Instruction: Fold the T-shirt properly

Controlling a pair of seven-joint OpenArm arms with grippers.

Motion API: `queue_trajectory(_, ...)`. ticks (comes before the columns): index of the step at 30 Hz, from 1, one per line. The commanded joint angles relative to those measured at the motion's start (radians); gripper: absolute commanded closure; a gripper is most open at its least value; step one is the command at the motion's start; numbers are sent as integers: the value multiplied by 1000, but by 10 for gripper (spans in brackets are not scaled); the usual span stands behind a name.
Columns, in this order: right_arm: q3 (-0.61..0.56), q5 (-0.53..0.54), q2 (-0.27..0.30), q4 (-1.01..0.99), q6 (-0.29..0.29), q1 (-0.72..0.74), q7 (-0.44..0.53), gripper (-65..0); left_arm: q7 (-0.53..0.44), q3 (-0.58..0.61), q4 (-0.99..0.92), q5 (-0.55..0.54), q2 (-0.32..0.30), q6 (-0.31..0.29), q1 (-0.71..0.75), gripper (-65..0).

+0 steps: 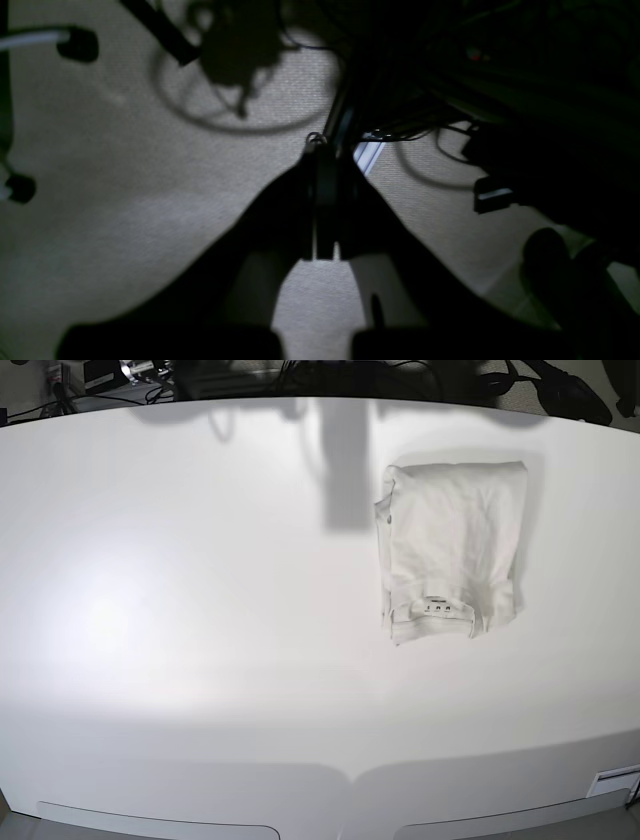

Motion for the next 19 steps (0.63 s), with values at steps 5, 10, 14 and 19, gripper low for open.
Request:
queue_trajectory(5,1,1,-28,-18,1,32,11,0,-17,-3,1,2,29,34,-24,0)
queue_trajectory(10,1,1,-29,-18,1,33,27,0,-25,-3,0,2,48,42,-43,0)
queue_trajectory(14,1,1,-29,-18,1,33,29,0,-38,-3,0,3,52,42,-49,0)
queue_trajectory(19,1,1,-30,-18,2,34,35,0,-38,-3,0,3,52,42,-57,0)
